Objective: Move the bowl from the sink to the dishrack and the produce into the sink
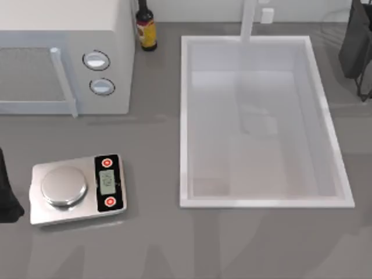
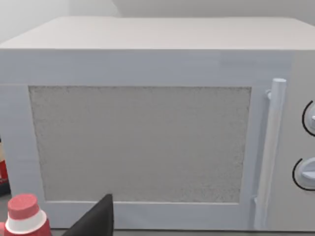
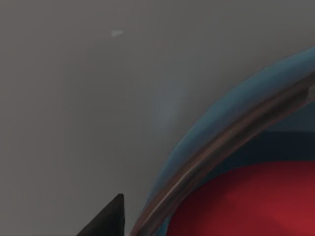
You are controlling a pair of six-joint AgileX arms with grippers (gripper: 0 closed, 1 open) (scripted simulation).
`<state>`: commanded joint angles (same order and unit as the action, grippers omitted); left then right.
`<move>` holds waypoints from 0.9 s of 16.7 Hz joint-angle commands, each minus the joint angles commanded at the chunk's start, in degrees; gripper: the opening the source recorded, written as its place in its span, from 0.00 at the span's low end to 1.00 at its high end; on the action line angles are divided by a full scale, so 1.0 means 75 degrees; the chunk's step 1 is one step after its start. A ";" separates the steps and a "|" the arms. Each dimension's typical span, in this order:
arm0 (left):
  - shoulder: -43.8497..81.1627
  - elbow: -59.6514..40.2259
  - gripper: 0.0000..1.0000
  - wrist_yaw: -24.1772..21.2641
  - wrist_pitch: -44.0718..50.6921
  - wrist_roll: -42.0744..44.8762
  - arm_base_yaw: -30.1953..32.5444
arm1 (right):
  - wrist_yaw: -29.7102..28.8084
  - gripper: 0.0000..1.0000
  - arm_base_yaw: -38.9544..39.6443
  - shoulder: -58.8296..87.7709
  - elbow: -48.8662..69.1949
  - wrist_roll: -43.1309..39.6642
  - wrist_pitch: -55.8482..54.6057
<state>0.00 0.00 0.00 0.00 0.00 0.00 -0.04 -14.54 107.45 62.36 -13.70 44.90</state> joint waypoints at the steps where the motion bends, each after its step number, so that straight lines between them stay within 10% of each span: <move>1: 0.0000 0.0000 1.00 0.0000 0.0000 0.0000 0.0000 | 0.0000 0.00 0.0000 0.0000 0.0000 0.0000 0.0000; 15: 0.0000 0.0000 1.00 0.0000 0.0000 0.0000 0.0000 | 0.0087 0.00 -0.0006 -0.1035 0.1972 0.0042 0.2989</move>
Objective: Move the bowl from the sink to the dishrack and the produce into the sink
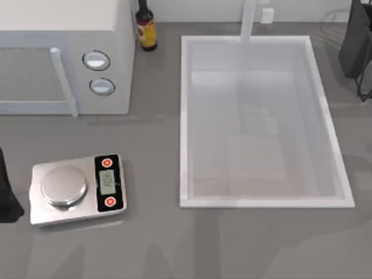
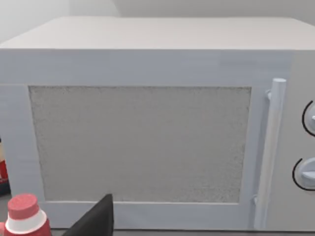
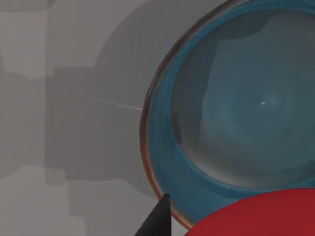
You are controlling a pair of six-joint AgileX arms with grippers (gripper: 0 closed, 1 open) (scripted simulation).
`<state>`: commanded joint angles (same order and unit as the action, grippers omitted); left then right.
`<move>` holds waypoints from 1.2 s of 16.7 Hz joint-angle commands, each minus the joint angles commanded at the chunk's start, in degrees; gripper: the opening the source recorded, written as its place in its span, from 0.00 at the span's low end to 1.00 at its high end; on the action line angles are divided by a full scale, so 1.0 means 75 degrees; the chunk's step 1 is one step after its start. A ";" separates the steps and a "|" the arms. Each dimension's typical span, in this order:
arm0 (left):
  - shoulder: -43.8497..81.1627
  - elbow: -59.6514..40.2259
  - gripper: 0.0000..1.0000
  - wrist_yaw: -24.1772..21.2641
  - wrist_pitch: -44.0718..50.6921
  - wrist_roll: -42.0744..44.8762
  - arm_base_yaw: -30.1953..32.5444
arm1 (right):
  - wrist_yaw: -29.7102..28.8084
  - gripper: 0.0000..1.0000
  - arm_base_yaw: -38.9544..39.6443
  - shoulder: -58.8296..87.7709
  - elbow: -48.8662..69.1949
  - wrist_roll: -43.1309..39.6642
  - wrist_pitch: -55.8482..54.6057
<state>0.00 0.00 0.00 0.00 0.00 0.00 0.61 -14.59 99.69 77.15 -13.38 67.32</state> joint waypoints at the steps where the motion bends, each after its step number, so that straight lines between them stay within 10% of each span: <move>1: 0.0000 0.0000 1.00 0.0000 0.0000 0.0000 0.0000 | 0.0000 0.00 0.0000 -0.0007 0.0008 0.0000 0.0009; 9: 0.0000 0.0000 1.00 0.0000 0.0000 0.0000 0.0000 | -0.0169 0.00 0.0522 -0.0065 -0.0172 0.0164 -0.0797; 20: 0.0000 0.0000 1.00 0.0000 0.0000 0.0000 0.0000 | -0.2283 0.00 0.3945 -0.0104 -0.2545 0.0917 -0.7495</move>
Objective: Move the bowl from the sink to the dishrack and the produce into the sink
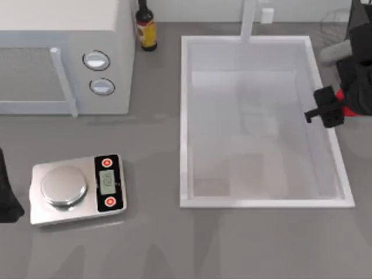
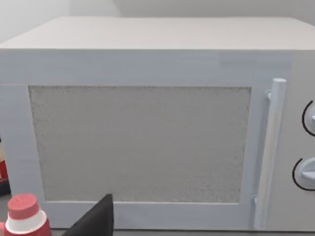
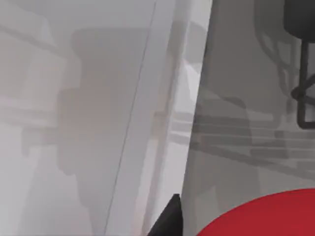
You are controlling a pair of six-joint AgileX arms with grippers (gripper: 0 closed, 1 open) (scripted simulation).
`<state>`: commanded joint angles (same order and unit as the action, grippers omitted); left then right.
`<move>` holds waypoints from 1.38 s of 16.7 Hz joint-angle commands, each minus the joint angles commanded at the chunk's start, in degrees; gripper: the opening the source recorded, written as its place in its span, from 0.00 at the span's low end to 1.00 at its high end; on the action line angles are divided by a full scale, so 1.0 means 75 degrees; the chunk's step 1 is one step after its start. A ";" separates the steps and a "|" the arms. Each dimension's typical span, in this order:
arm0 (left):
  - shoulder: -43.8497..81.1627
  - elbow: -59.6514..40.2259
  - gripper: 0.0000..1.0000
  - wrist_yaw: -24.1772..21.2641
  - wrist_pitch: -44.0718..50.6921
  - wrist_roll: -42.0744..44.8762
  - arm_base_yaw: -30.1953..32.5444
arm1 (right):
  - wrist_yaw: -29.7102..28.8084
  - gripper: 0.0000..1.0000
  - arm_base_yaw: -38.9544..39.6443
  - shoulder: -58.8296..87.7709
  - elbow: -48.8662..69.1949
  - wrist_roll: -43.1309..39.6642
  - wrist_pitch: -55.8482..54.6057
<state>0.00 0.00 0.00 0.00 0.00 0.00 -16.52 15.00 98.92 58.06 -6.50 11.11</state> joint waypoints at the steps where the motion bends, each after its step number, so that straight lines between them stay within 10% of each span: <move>1: 0.0000 0.0000 1.00 0.0000 0.0000 0.0000 0.0000 | -0.0274 0.00 0.0328 0.0013 -0.0302 0.0064 -0.0752; 11: 0.0000 0.0000 1.00 0.0000 0.0000 0.0000 0.0000 | -0.2613 0.00 0.2667 -0.0635 -0.2202 0.0840 -0.7332; 23: 0.0000 0.0000 1.00 0.0000 0.0000 0.0000 0.0000 | -0.2954 0.00 0.2952 -0.0651 -0.2332 0.1026 -0.8473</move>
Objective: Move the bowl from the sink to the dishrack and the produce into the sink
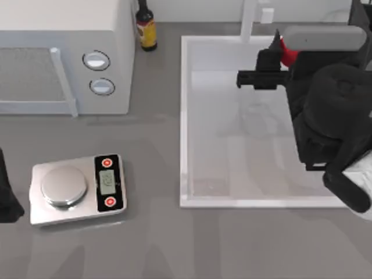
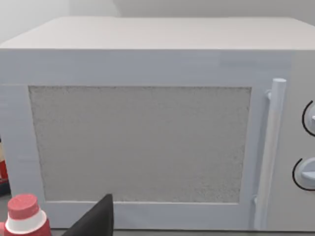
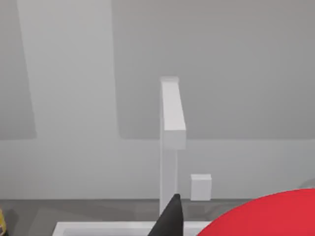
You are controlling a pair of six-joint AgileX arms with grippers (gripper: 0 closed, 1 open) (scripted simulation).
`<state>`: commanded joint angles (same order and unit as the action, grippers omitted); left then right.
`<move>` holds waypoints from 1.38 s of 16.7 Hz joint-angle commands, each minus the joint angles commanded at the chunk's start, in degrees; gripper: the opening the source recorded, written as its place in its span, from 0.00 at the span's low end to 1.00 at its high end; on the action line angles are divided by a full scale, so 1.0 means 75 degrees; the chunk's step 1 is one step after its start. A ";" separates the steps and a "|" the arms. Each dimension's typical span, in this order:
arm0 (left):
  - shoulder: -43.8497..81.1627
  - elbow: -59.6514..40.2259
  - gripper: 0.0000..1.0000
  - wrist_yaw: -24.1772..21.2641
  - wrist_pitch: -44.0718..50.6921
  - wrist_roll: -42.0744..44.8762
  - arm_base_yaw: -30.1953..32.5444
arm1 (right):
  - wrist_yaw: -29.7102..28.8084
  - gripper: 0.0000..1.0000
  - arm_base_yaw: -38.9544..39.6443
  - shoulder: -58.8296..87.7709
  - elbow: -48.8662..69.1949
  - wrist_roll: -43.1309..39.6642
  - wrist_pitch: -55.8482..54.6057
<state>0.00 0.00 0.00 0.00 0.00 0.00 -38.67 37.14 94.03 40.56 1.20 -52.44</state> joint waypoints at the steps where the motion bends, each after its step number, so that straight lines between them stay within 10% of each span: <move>1: 0.0000 0.0000 1.00 0.0000 0.0000 0.0000 0.0000 | -0.0011 0.00 0.0012 0.0247 -0.0031 -0.0002 -0.0253; 11: 0.0000 0.0000 1.00 0.0000 0.0000 0.0000 0.0000 | -0.0084 0.00 0.0021 0.4084 -0.0673 -0.0042 -0.4876; 18: 0.0000 0.0000 1.00 0.0000 0.0000 0.0000 0.0000 | -0.0075 0.00 0.0006 0.4509 -0.0759 -0.0037 -0.5330; 23: 0.0000 0.0000 1.00 0.0000 0.0000 0.0000 0.0000 | -0.0075 0.38 0.0006 0.4509 -0.0759 -0.0037 -0.5330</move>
<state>0.00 0.00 0.00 0.00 0.00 0.00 -39.23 37.19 127.85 34.87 0.92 -92.41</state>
